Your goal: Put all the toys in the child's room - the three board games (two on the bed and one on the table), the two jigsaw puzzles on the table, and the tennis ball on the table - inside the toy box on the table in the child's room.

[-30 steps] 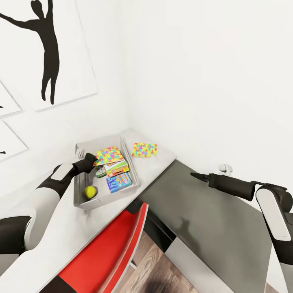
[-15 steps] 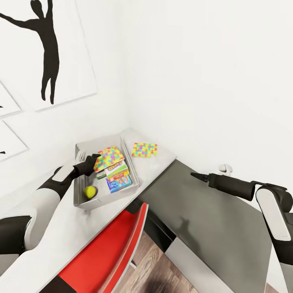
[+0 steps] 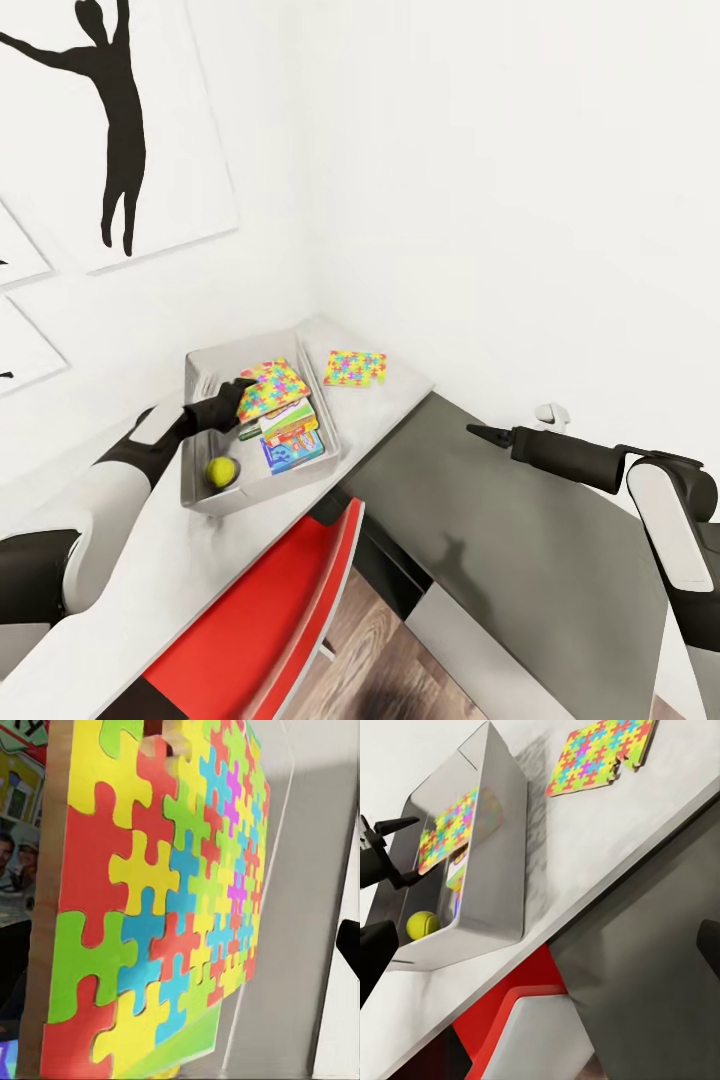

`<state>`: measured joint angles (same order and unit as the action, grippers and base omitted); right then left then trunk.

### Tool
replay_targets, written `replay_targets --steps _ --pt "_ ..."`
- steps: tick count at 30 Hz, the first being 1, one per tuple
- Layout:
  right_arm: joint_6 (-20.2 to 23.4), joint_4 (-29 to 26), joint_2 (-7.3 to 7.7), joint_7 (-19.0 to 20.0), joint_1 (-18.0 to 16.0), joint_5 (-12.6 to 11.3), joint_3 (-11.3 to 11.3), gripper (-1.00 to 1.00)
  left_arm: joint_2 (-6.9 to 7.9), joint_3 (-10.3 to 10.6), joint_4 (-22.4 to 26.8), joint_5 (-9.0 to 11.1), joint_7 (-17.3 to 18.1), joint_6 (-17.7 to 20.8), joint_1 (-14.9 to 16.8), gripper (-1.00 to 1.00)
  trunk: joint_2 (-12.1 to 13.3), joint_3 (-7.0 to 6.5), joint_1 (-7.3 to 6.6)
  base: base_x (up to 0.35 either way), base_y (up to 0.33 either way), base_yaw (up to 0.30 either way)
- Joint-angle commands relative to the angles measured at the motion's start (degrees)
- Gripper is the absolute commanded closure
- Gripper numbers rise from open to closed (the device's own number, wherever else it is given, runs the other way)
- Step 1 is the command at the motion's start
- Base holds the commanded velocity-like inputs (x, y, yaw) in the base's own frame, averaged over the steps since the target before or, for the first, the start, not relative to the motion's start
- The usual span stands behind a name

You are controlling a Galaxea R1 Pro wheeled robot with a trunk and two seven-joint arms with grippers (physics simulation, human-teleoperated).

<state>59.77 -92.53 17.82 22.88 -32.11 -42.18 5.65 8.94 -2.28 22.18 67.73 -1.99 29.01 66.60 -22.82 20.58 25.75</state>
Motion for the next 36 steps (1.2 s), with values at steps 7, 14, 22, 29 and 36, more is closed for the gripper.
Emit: replay_targets --steps 7,14,22,29,36 --pt "0.2 0.0 0.01 0.6 -0.1 0.5 0.1 -1.00 -0.05 -0.7 1.6 0.6 -0.4 4.7 0.1 -1.00 -0.1 0.10 0.03 0.000 0.000 0.000" --pt "0.2 0.0 0.02 0.6 -0.1 0.5 0.1 -1.00 -0.02 -3.1 2.5 3.7 -0.7 9.1 0.1 -1.00 -0.1 0.10 0.03 0.000 0.000 0.000" --pt "0.2 0.0 0.02 0.6 -0.1 0.5 0.1 -1.00 0.35 -4.3 2.7 6.0 -2.7 12.4 0.1 -1.00 -0.1 0.10 0.03 0.000 0.000 0.000" --pt "0.2 0.0 -0.01 0.6 -0.1 0.5 0.1 -1.00 0.50 -4.8 2.8 6.6 -5.3 14.0 0.1 -1.00 -0.1 0.10 0.03 0.000 0.000 0.000" --pt "0.2 0.0 -0.03 0.6 -0.1 0.5 0.1 -1.00 0.60 -6.0 2.9 6.7 -7.3 16.0 0.1 -1.00 -0.1 0.10 0.03 0.000 0.000 0.000"
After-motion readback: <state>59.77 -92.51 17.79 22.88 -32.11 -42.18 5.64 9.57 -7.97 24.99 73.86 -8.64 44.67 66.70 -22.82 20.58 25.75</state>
